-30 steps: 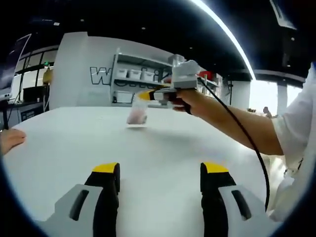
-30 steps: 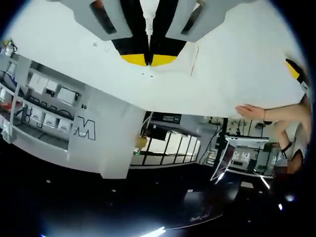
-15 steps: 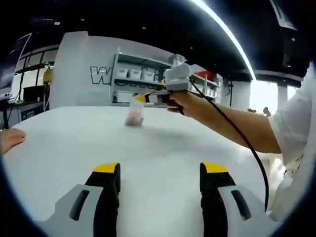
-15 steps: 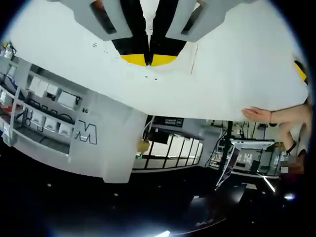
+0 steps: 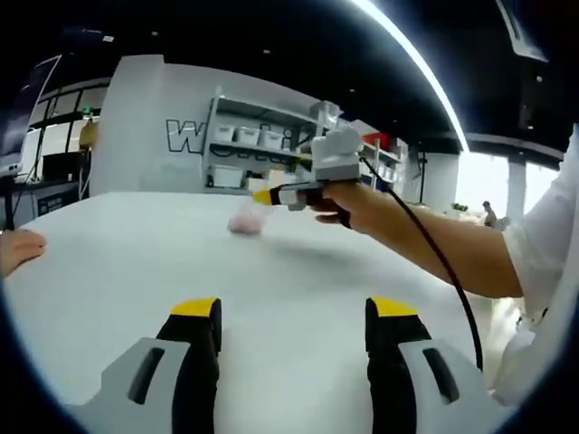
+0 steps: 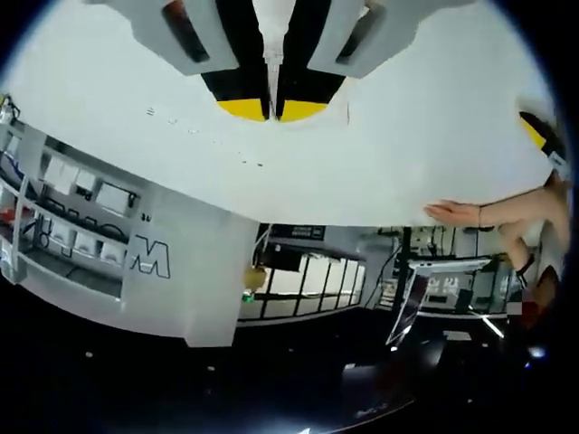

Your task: Open the resealable bag by pulling the two sides of the seal apart until the entire bag opening is separated and visibly accessible.

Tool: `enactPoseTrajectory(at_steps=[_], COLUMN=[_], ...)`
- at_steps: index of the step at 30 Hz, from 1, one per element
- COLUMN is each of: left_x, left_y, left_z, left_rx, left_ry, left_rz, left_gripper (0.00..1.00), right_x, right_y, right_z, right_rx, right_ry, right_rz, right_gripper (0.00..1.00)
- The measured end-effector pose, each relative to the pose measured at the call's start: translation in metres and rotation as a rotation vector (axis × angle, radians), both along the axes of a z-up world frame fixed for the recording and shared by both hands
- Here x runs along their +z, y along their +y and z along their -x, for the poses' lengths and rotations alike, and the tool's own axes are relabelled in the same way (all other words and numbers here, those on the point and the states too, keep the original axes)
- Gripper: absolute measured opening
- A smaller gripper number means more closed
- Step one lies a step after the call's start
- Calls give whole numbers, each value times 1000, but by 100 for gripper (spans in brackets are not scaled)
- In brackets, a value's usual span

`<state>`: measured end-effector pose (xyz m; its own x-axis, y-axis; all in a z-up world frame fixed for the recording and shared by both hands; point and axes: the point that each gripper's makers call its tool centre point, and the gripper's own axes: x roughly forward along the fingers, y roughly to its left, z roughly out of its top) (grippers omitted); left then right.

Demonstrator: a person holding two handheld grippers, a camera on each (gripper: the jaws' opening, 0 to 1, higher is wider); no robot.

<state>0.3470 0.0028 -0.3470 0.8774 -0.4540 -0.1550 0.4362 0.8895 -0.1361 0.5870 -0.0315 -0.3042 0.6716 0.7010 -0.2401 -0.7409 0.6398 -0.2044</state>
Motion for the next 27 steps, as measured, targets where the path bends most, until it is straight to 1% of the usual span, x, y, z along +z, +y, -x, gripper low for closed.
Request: enactPoseTrajectory(at_steps=[2,12,16,17,19,22,24,27], left_x=[0,1,0,0,0,3,4,6], left_y=[0,1,2,3,4,6,7,8], left_z=[0,0,-1,-1,-2,-3,-5,-7], left_rx=[-1,6,7,9,14,19,26,31], left_ry=[0,6,9,11,14,0,-8,-20], left_rz=[0,-3,-8,-12,-21,-39,-58,-80], left_gripper=[64,63,63,63,62,62,62,62], right_x=[-2,-10,-14,-15,-15,-19,-19,-20], right_y=[-2,-11,-17,-19,-25,-28,-29,-28], right_z=[3,25,30,30,40,43,44,47], right_rx=[-6,-26,-52,-61,-82,-102,-116,-126], right_ry=[3,26,34,35,37,39,40,46], right_rz=[-3,-40,-56,-66,-83,-91,-113,-133], right_gripper=[5,8,12,13,14,18,20,26])
